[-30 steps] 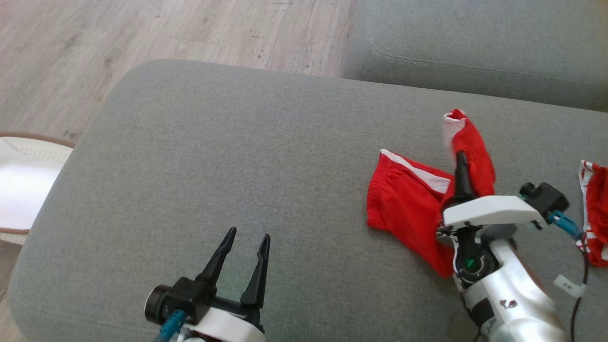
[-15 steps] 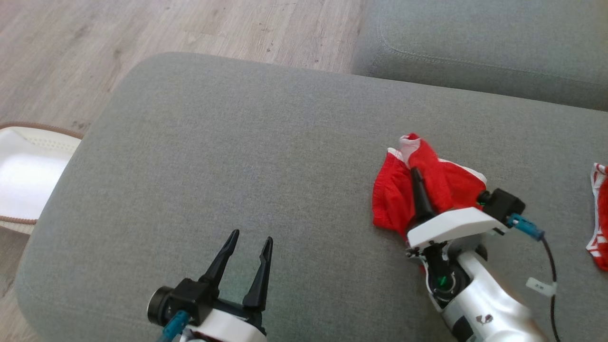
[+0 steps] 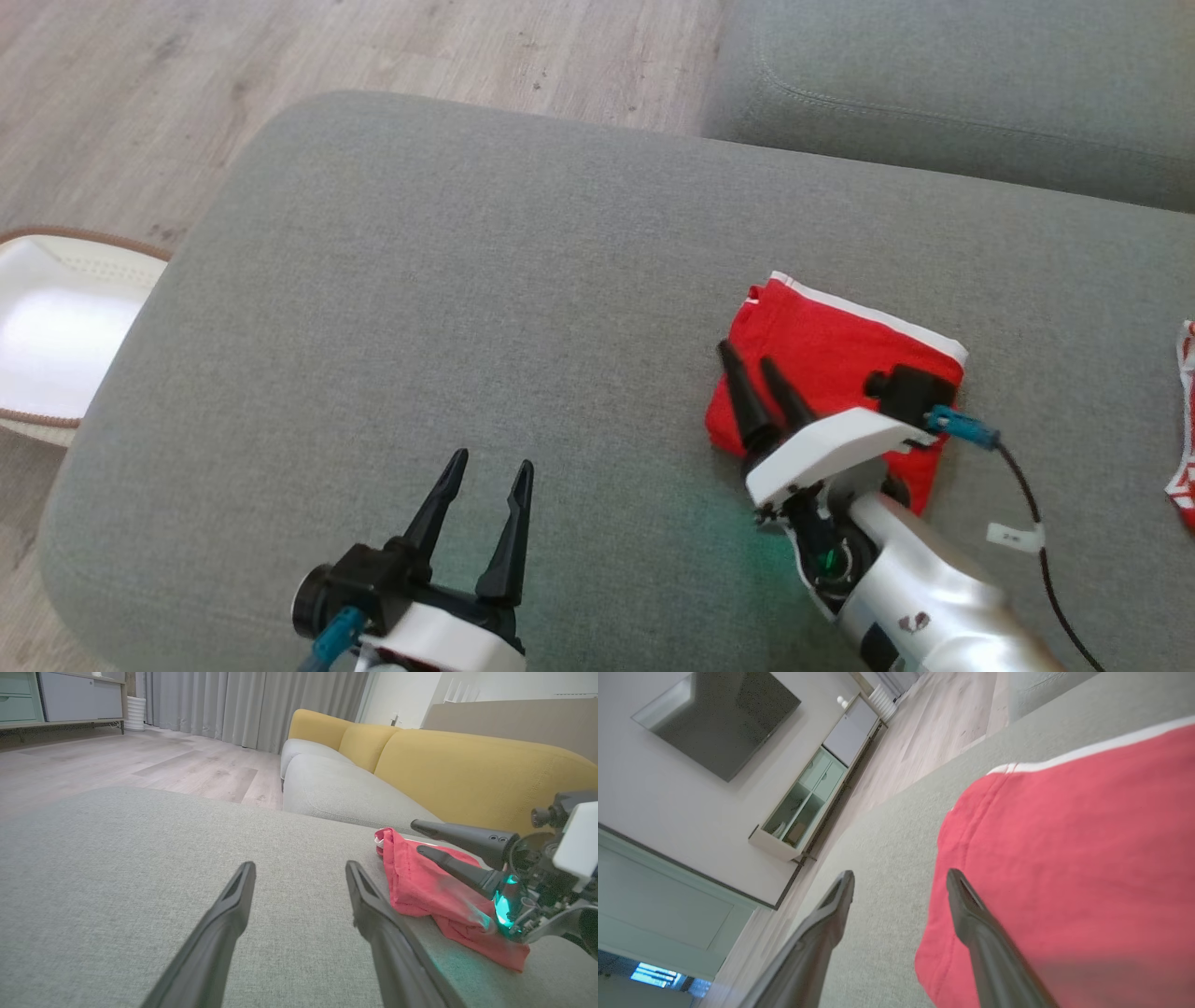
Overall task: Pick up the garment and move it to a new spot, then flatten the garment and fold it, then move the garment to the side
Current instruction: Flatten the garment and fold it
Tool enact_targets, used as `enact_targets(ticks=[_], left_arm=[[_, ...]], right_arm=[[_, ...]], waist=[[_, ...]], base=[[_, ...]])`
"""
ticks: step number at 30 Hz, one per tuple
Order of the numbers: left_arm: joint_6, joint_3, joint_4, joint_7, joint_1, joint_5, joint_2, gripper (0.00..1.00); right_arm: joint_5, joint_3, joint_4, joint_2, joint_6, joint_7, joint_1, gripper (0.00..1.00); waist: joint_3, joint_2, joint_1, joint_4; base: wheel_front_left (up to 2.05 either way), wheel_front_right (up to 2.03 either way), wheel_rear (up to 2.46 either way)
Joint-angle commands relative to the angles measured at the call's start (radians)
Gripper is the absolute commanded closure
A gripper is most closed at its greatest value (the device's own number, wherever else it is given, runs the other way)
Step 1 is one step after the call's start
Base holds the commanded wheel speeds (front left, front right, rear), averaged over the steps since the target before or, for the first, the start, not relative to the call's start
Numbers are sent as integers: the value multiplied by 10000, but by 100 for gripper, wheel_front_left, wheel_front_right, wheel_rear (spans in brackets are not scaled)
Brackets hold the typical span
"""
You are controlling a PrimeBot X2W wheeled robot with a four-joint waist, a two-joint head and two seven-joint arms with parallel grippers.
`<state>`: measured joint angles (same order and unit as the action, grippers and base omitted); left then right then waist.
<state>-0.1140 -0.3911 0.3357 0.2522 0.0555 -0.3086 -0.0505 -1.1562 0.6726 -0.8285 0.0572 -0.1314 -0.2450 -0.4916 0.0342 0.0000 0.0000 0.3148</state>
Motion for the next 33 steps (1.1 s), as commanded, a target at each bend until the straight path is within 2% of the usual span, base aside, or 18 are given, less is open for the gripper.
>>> enact_targets(ticks=[1,11,16,23,27,33], left_arm=[[45,208,-330,95,451,-27,3,0],[125,281,-325,95,336,-357,3,0],[162,399,-369,95,252,-339,3,0],[150,807,-625,95,122,-220,3,0],[111,959,-880,95,179,-132,3,0],[68,1144,-1552,95,306,-155,3,0]], right_arm=[[-146,355,136,-70,7,70,-356,0],[-1196,2207,-269,-70,7,931,-307,0],[-1390,2641,-192,-70,7,657,-439,0],[-805,2810,-99,-41,7,16,-773,0],[411,2224,-5,474,7,-155,-979,0],[3836,-1119,1235,1213,7,-165,-49,0]], waist=[[-2,0,0,29],[-300,0,0,-100],[-501,0,0,-501],[-663,0,0,-1427],[-690,0,0,-1914],[-608,0,0,-2561]], base=[[0,0,0],[0,0,0],[0,0,0],[0,0,0],[0,0,0],[0,0,0]])
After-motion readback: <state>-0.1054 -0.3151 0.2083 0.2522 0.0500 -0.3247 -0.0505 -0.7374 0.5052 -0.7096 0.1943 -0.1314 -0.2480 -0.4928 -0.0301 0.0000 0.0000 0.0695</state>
